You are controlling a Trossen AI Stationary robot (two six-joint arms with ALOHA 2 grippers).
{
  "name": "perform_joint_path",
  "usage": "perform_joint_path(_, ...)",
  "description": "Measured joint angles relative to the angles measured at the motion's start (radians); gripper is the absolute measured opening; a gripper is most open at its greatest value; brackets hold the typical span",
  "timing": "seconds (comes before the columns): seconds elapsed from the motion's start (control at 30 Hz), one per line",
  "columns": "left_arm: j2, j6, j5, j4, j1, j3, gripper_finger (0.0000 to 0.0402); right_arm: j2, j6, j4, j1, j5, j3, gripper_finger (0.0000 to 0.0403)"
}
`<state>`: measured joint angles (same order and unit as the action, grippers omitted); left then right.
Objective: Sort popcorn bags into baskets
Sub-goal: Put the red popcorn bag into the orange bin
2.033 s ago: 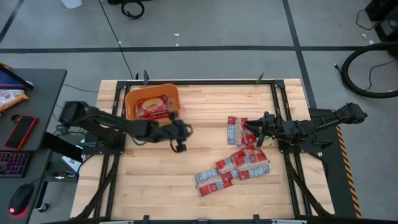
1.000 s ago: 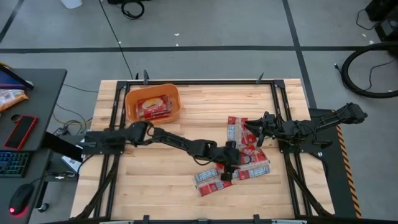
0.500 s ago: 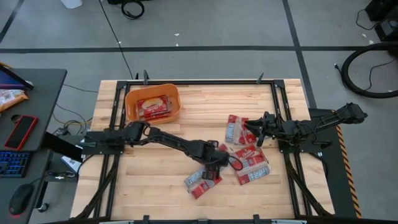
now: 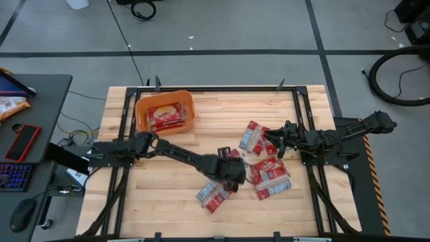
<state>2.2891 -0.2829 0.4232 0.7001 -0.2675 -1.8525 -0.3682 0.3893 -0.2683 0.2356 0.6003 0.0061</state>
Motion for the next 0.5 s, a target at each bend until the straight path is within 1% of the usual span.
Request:
perform_joint_path(0.17, 0.035, -0.020, 0.010, -0.094, -0.035, -0.001, 0.0172, 0.000, 0.000, 0.000, 0.000, 0.000, 0.000, 0.0103)
perform_joint_path(0.3, 0.070, -0.010, 0.038, -0.078, -0.046, 0.000, 0.0201, 0.000, 0.000, -0.001, 0.000, 0.000, 0.000, 0.0103)
perform_joint_path(0.4, 0.073, 0.028, 0.057, -0.057, -0.052, 0.000, 0.0221, 0.000, 0.000, -0.002, 0.000, 0.000, 0.000, 0.0103)
perform_joint_path(0.5, 0.081, 0.043, 0.081, -0.036, -0.052, 0.001, 0.0230, 0.000, 0.000, -0.008, 0.000, 0.000, 0.000, 0.0103)
